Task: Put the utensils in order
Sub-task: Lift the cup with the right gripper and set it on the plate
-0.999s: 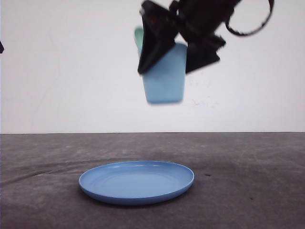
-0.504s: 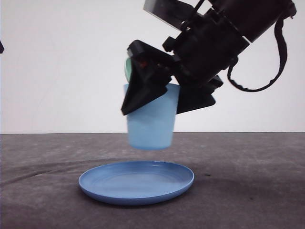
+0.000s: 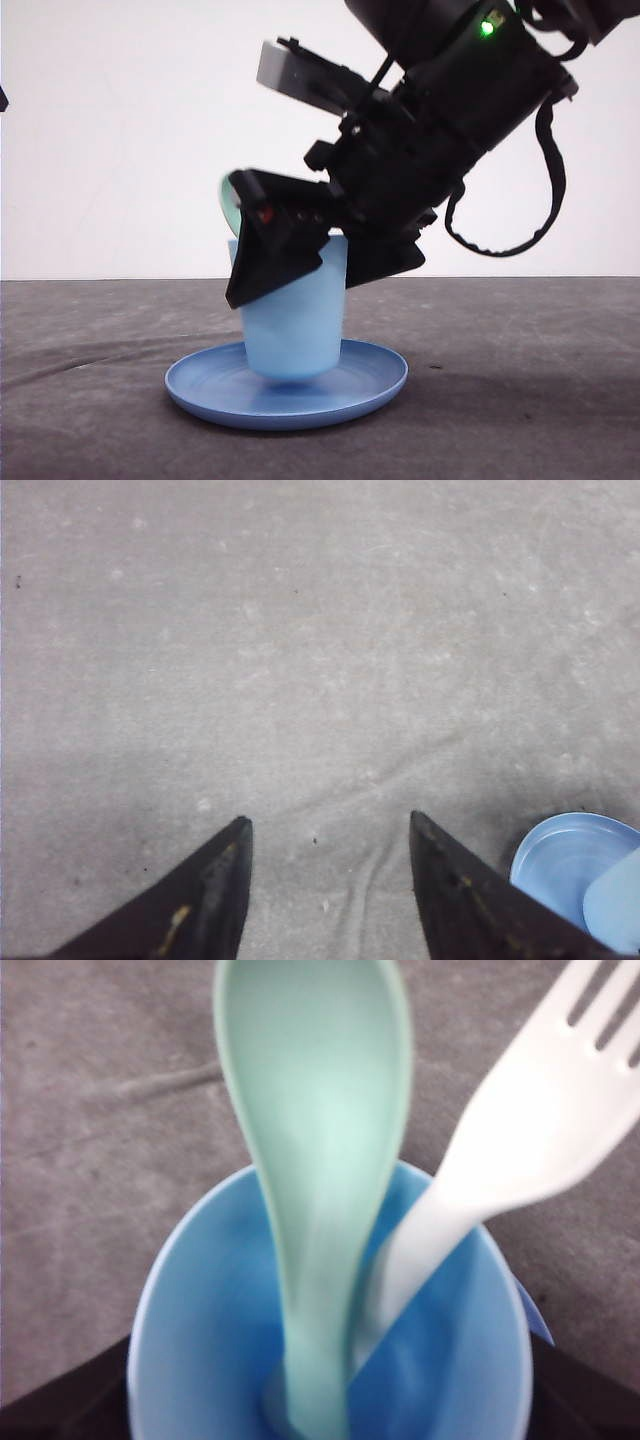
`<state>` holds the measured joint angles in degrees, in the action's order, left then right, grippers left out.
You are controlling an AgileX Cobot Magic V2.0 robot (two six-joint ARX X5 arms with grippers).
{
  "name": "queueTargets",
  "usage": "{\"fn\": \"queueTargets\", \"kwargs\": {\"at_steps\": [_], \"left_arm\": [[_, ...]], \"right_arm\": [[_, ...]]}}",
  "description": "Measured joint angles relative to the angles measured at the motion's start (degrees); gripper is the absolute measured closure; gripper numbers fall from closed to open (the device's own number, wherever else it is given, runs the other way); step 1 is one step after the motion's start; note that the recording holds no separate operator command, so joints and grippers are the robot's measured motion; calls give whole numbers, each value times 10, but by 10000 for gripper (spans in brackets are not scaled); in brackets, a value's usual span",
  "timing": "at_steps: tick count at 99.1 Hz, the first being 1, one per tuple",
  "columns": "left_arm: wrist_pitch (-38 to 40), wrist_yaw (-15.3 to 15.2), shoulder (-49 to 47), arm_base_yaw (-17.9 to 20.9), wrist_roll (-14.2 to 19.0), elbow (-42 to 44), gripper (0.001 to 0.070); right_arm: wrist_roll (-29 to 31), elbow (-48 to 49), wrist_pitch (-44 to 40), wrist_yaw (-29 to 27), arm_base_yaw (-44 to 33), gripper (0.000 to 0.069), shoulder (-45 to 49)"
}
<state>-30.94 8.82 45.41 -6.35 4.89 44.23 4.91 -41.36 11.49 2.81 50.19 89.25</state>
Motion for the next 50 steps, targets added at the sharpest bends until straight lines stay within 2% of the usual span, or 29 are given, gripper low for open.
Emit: {"fn": "queueTargets", "kwargs": {"at_steps": [25, 39, 50], "left_arm": [[0, 0, 0, 0, 0, 0, 413], [0, 0, 0, 0, 0, 0, 413], [0, 0, 0, 0, 0, 0, 413]], "right_arm": [[-2, 0, 13, 1, 0, 224, 5], [-3, 0, 12, 2, 0, 177, 5], [-3, 0, 12, 2, 0, 164, 5]]}}
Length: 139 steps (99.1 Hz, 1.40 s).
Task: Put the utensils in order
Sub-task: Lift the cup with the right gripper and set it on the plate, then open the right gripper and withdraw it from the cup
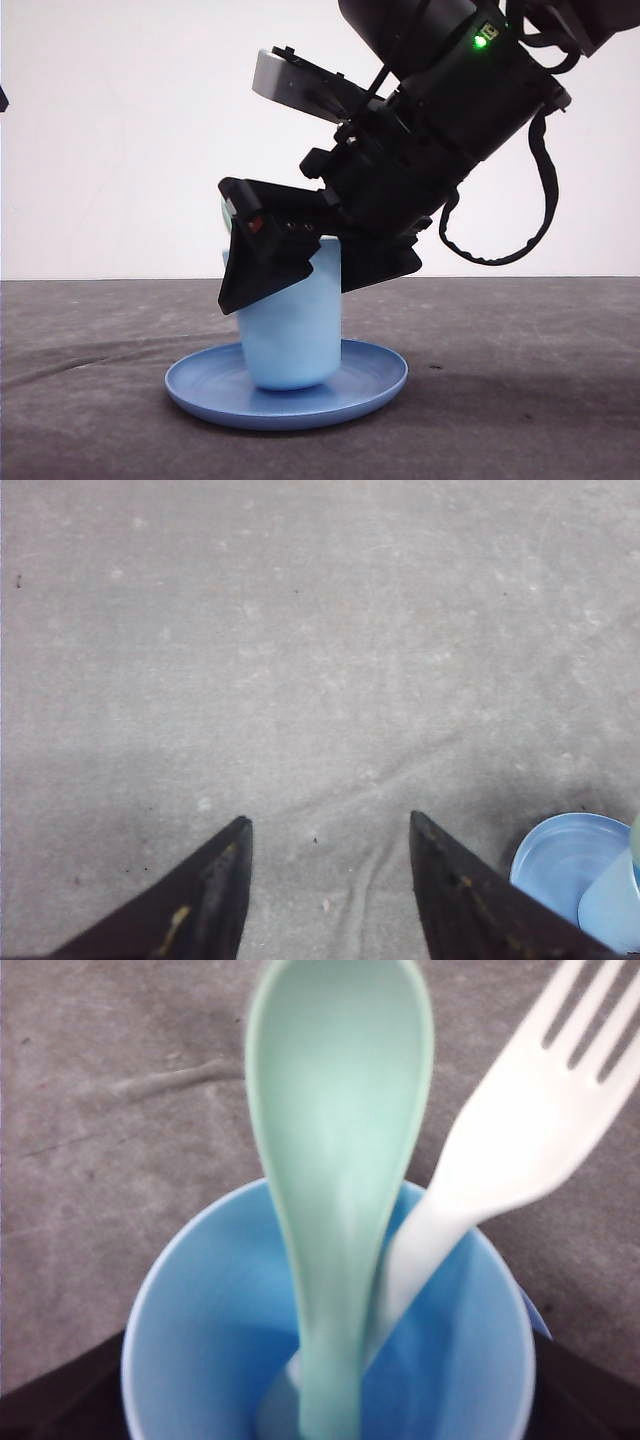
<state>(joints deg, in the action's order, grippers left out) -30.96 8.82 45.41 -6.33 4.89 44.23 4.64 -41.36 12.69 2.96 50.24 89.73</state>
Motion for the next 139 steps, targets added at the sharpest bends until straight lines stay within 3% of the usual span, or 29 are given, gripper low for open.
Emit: {"fn": "queueTargets", "kwargs": {"at_steps": [27, 43, 67, 102, 120, 139], "left_arm": [[0, 0, 0, 0, 0, 0, 413], [0, 0, 0, 0, 0, 0, 413], [0, 0, 0, 0, 0, 0, 413], [-1, 0, 0, 0, 0, 0, 413], [-1, 0, 0, 0, -1, 0, 413], [-1, 0, 0, 0, -4, 0, 413]], "right_arm": [[-1, 0, 0, 0, 0, 146, 0], [-2, 0, -11, 0, 0, 85, 0], [-1, 0, -97, 0, -5, 55, -9], [3, 0, -268, -2, -22, 55, -128], [3, 0, -358, -30, -94, 55, -232], [19, 0, -393, -10, -230, 55, -321]]}}
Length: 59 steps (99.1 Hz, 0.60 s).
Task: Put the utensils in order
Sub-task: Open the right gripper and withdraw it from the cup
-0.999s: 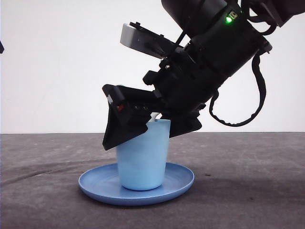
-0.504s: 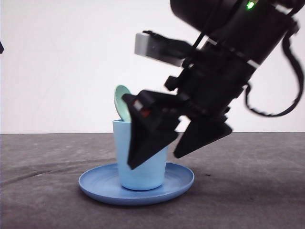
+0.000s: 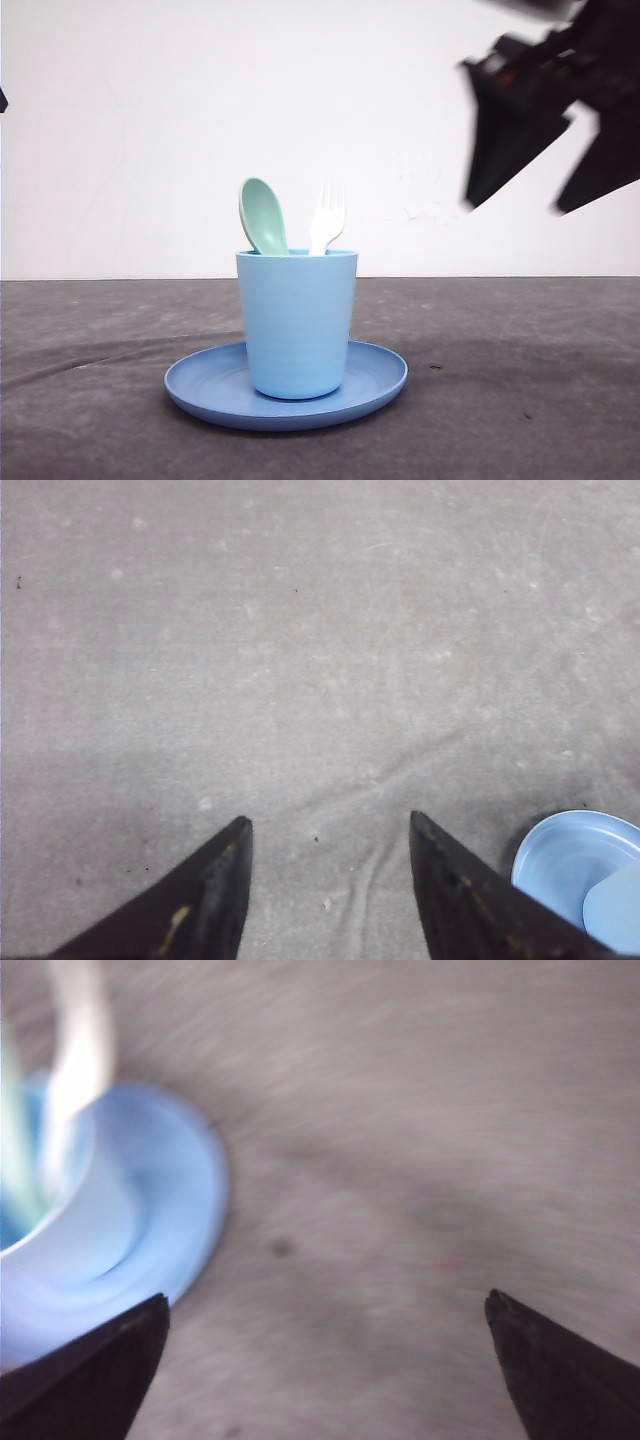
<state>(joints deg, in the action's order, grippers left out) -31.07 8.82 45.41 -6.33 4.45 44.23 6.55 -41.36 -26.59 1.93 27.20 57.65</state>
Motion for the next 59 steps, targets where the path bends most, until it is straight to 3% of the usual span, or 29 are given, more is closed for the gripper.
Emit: {"fn": "queueTargets", "kwargs": {"at_steps": [28, 59], "left_arm": [[0, 0, 0, 0, -4, 0, 413], [0, 0, 0, 0, -6, 0, 413]], "right_arm": [[10, -19, -68, 54, -173, 55, -31], [-9, -38, -117, 43, -212, 55, -31]]}}
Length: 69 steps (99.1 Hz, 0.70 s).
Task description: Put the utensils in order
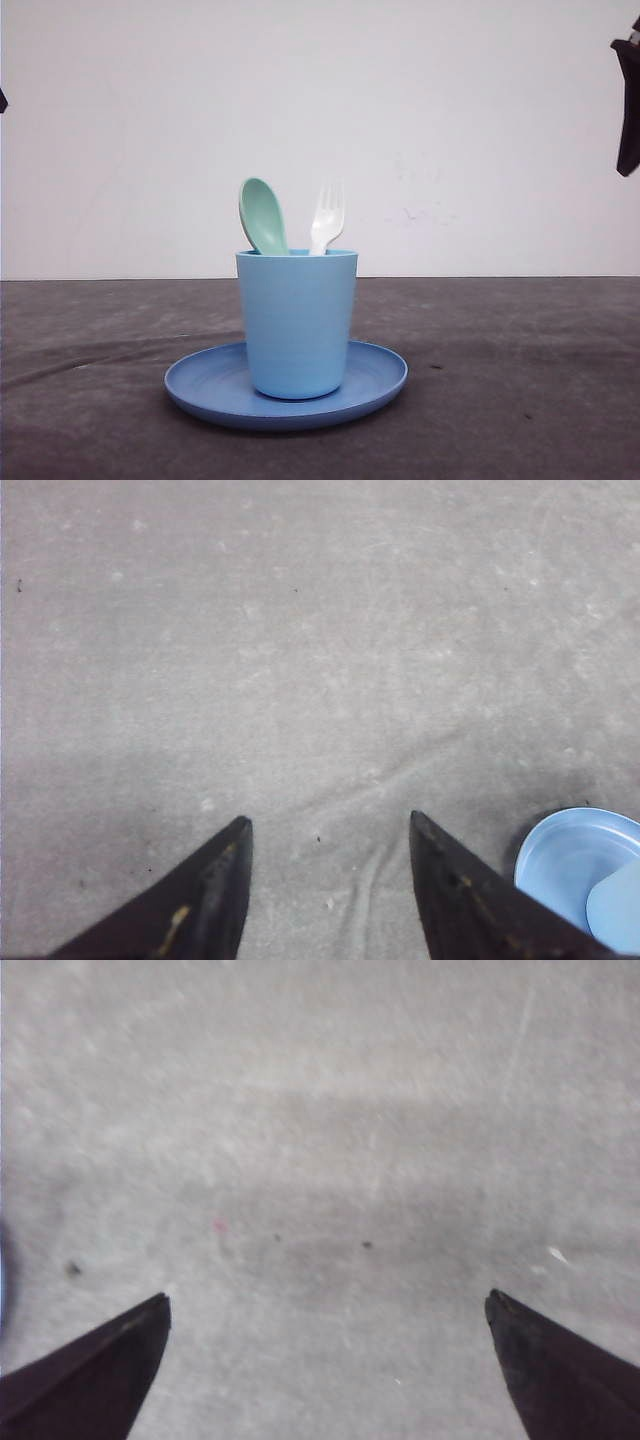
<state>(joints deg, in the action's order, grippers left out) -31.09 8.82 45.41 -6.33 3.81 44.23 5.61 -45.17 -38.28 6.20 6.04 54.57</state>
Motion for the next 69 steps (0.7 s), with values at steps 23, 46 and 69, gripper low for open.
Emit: {"fn": "queueTargets", "kwargs": {"at_steps": [23, 46, 69], "left_arm": [[0, 0, 0, 0, 0, 0, 413], [-1, 0, 0, 0, -1, 0, 656], [-15, 0, 0, 0, 0, 0, 695]], "right_arm": [[-3, 0, -1, -19, 0, 56, 0], [-5, 0, -4, -19, 0, 585, 0], [-6, 0, -11, -19, 0, 685, 0]]}}
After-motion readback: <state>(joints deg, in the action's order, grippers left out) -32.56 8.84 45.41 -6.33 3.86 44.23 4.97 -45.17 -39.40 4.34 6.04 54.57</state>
